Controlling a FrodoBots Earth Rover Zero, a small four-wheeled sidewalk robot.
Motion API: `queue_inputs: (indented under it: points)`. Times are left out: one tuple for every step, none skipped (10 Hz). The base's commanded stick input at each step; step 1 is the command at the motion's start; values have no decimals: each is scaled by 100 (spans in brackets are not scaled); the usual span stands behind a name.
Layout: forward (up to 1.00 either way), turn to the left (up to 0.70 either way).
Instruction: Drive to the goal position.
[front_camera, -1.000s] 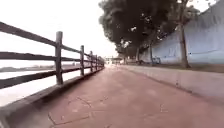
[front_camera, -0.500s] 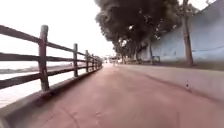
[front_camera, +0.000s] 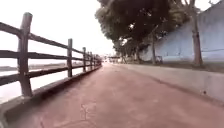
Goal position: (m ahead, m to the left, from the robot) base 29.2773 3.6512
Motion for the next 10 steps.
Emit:
queue_inputs:
  points:
    - [100, 0]
    - [100, 0]
    - [100, 0]
    - [100, 0]
    - [100, 0]
    - [100, 0]
    - [100, 0]
    - [100, 0]
    - [100, 0]
    - [100, 0]
